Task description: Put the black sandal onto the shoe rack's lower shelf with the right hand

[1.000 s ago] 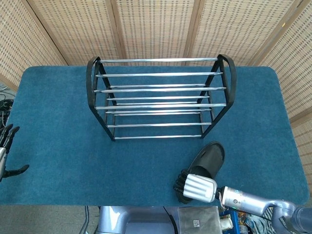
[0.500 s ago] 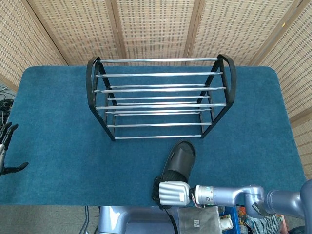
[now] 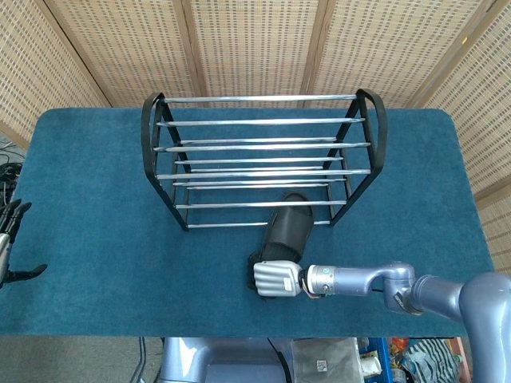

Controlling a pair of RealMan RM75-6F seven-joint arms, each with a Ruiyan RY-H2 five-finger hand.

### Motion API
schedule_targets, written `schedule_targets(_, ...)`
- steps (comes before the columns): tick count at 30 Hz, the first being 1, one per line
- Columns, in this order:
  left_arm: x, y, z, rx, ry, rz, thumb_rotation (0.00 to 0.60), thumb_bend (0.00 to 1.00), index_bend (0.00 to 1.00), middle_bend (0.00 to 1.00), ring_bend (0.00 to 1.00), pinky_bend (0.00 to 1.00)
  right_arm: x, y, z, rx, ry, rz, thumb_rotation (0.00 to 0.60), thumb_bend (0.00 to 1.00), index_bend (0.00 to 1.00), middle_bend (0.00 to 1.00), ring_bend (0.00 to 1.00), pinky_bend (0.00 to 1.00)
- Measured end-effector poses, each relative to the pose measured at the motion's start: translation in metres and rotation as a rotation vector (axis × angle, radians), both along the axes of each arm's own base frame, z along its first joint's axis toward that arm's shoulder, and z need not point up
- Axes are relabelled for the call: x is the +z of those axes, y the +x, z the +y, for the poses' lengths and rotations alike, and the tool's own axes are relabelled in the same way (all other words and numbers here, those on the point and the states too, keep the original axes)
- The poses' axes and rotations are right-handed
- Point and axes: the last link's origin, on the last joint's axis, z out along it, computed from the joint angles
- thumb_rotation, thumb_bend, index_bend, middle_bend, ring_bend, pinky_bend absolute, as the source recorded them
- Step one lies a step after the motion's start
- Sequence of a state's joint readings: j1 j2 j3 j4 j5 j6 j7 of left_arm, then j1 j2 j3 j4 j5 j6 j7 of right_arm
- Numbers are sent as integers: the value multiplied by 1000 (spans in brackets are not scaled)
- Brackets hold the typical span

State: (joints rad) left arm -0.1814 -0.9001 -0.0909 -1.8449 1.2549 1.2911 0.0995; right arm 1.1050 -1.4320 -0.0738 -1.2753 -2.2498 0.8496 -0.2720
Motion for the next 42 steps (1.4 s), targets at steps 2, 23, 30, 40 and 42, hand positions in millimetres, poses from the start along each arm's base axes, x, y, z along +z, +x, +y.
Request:
schedule_targets(2, 0, 0, 1, 2, -1, 2, 600, 110, 0, 0, 0, 0, -1, 0, -5, 3, -2, 2, 600, 612, 567, 543, 560, 467)
schedule_targets(23, -2, -7, 11, 52, -8, 7, 600, 110, 0, 0, 0, 0, -5, 12, -71, 45, -82, 40, 600, 631, 567, 503, 408, 327)
schedule_targets(30, -5, -6, 13, 56, -16, 16, 600, 110, 0, 0, 0, 0, 2, 7, -87, 32, -109, 46, 600, 633, 567, 485, 346, 299)
schedule_targets(40, -8, -6, 13, 58, -21, 20, 600, 110, 0, 0, 0, 0, 1, 6, -96, 15, -131, 59, 600, 713, 567, 422, 177, 213)
schedule_targets(42, -8, -6, 13, 58, -23, 20, 600, 110, 0, 0, 0, 0, 1, 7, -99, 12, -139, 61, 600, 715, 567, 415, 171, 211)
